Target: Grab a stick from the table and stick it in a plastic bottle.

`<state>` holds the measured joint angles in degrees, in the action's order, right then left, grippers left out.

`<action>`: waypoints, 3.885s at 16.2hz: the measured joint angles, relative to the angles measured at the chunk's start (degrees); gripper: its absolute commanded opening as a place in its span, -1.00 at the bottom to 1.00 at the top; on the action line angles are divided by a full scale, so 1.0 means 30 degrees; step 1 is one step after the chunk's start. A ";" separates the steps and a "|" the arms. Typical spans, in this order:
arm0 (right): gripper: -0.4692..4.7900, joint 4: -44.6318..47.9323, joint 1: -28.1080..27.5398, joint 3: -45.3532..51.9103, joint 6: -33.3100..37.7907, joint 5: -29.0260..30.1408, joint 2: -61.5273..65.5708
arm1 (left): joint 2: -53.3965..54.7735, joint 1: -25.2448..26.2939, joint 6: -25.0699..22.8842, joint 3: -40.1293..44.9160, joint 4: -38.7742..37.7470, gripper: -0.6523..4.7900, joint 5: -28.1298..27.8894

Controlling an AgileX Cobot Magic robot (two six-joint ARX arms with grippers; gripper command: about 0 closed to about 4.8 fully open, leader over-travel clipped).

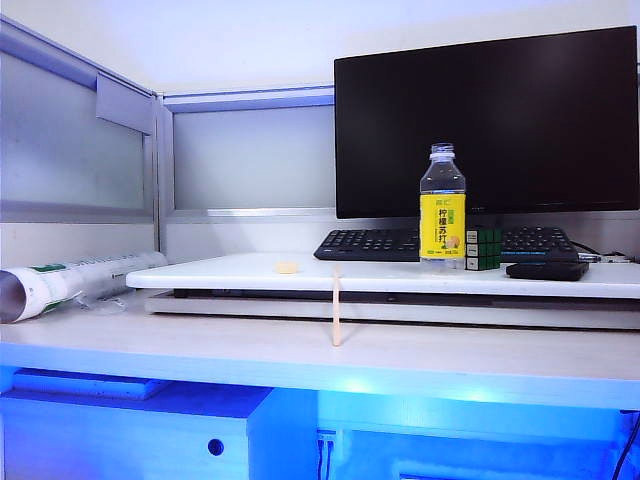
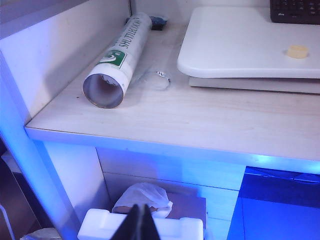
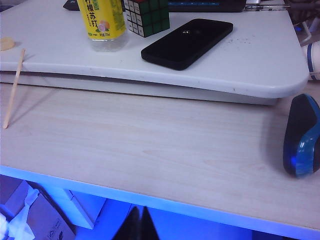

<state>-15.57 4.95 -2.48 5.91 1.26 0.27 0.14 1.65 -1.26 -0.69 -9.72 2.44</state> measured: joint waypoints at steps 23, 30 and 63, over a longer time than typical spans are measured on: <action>-0.85 0.1457 0.0036 -0.3504 0.1326 0.0503 0.0000 | 0.0000 0.0000 0.1209 -0.0022 0.0663 -0.78 1.2254; -0.35 0.1188 0.0036 -0.6870 0.3038 0.4189 0.3402 | 0.0000 0.0000 0.1224 -0.0015 0.0809 -0.78 1.3151; 1.00 0.6040 0.6288 -2.5500 0.7643 0.6193 3.9678 | 0.0000 0.0000 0.1596 -0.0007 0.4167 -0.78 1.3267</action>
<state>2.55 23.81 -78.98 28.84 19.84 119.31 0.14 1.65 3.53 -0.71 2.79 42.24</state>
